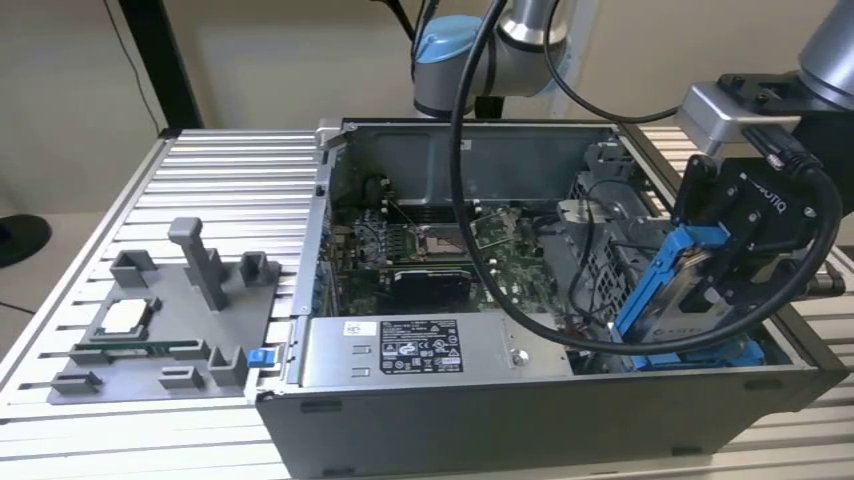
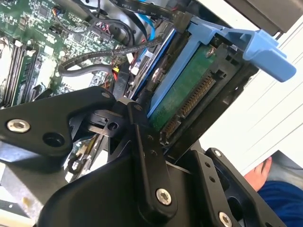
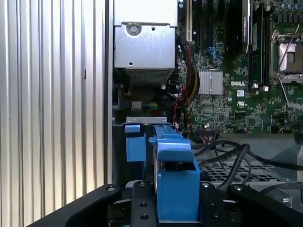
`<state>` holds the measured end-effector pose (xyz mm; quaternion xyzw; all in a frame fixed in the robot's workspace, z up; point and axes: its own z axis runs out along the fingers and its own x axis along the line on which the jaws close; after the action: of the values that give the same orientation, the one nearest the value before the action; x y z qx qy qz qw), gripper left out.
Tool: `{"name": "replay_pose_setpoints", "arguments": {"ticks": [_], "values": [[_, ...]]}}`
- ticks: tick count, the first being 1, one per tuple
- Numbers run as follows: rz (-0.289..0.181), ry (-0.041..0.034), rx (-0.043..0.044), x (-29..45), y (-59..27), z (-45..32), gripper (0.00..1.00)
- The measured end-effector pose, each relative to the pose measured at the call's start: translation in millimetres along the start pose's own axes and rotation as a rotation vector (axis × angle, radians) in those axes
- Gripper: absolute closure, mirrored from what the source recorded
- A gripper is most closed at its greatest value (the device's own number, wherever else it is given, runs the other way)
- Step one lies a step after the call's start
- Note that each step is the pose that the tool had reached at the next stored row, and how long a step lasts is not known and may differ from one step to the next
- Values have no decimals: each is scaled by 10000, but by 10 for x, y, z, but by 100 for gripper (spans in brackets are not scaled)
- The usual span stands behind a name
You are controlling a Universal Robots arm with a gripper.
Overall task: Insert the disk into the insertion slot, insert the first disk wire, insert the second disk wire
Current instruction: 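Insert the disk into the insertion slot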
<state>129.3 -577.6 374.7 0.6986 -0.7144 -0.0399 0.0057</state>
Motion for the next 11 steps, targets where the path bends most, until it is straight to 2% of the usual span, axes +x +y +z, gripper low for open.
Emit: {"name": "replay_pose_setpoints", "arguments": {"ticks": [11], "values": [[1, 1, -57, 0, -1, 0, 100]]}}
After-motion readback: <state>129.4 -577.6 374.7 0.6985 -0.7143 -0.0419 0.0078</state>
